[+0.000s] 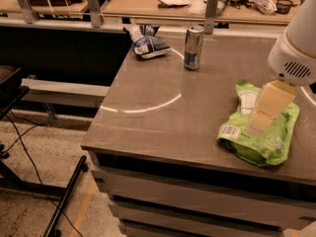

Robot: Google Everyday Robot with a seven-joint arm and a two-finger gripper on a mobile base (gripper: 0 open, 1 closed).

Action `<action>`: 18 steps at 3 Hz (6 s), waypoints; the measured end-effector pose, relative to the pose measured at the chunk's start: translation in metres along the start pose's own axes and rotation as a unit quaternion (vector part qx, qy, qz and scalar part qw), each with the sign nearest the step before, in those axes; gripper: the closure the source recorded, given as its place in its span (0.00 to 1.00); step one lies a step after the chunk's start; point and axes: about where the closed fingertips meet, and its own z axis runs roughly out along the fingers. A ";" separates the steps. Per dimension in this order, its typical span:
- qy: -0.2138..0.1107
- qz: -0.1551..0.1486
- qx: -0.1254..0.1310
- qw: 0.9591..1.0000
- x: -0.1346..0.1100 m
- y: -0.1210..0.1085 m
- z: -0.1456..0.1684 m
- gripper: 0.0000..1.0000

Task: Move green rice chip bag near redbull can

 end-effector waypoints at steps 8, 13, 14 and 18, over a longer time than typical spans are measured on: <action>-0.037 0.219 -0.070 0.973 0.036 0.059 0.097 0.79; 0.000 0.111 0.019 0.994 -0.005 -0.004 0.044 1.00; 0.020 0.120 0.023 0.992 0.003 -0.018 0.053 1.00; -0.016 0.069 0.064 0.995 -0.033 -0.075 0.098 1.00</action>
Offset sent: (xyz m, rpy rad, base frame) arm -0.0430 -0.0374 -0.0717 0.1006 0.1089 -0.6644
